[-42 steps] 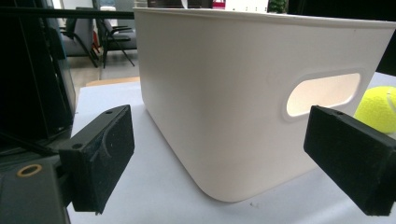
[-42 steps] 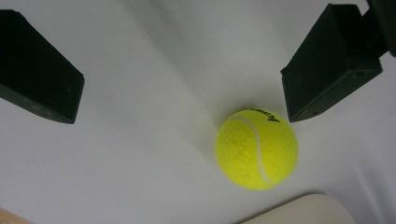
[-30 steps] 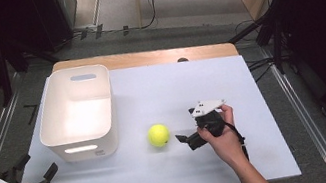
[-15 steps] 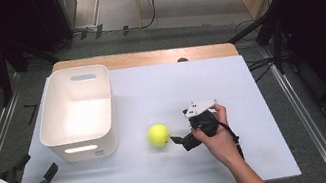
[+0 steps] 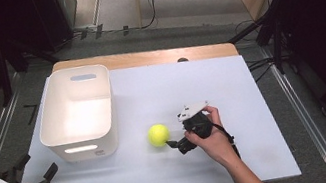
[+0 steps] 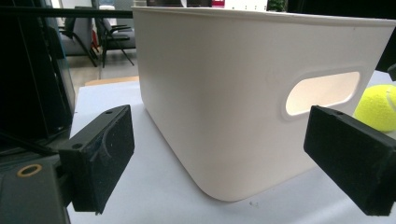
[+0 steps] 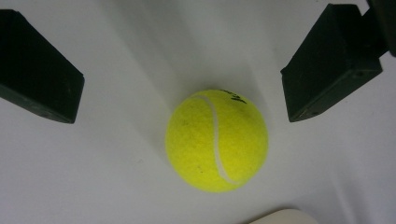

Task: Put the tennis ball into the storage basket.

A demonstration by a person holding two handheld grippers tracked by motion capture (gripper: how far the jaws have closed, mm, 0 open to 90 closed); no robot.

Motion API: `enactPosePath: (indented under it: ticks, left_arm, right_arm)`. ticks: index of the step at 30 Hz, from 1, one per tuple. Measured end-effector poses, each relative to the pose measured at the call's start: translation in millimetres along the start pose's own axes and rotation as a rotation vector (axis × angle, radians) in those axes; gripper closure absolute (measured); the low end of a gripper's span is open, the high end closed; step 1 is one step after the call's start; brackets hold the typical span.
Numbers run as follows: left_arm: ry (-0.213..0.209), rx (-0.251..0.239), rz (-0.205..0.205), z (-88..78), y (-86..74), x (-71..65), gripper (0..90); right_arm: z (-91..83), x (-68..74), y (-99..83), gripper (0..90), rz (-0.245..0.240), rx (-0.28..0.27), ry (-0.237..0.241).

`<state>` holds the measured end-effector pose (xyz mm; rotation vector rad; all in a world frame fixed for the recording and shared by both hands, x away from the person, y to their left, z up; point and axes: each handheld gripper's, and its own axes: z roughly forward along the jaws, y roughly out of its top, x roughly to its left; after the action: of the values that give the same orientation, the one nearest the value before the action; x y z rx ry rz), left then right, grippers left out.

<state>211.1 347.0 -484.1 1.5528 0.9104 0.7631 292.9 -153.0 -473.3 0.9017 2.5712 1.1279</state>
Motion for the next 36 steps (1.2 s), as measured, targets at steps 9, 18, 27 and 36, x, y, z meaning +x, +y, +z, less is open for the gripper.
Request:
enactPosePath:
  ticks: [9,18,27,36]
  left_arm:
    - [0.000,-0.004,-0.003,0.1,-0.1,0.1,8.5]
    - [0.001,-0.003,-0.003,0.1,-0.1,0.1,8.5]
    - [0.002,0.000,-0.005,0.0,0.0,0.5,8.5]
    - [-0.003,-0.004,-0.011,-0.4,0.0,1.0,8.6]
  right_arm:
    - [8.7,5.3,4.3,0.0,-0.010,0.025,0.035]
    - [15.5,8.6,8.0,0.0,-0.015,0.039,0.049]
    - [23.1,11.5,13.6,0.0,-0.017,0.081,0.048]
    - [35.7,16.9,19.3,0.0,-0.034,0.117,0.042]
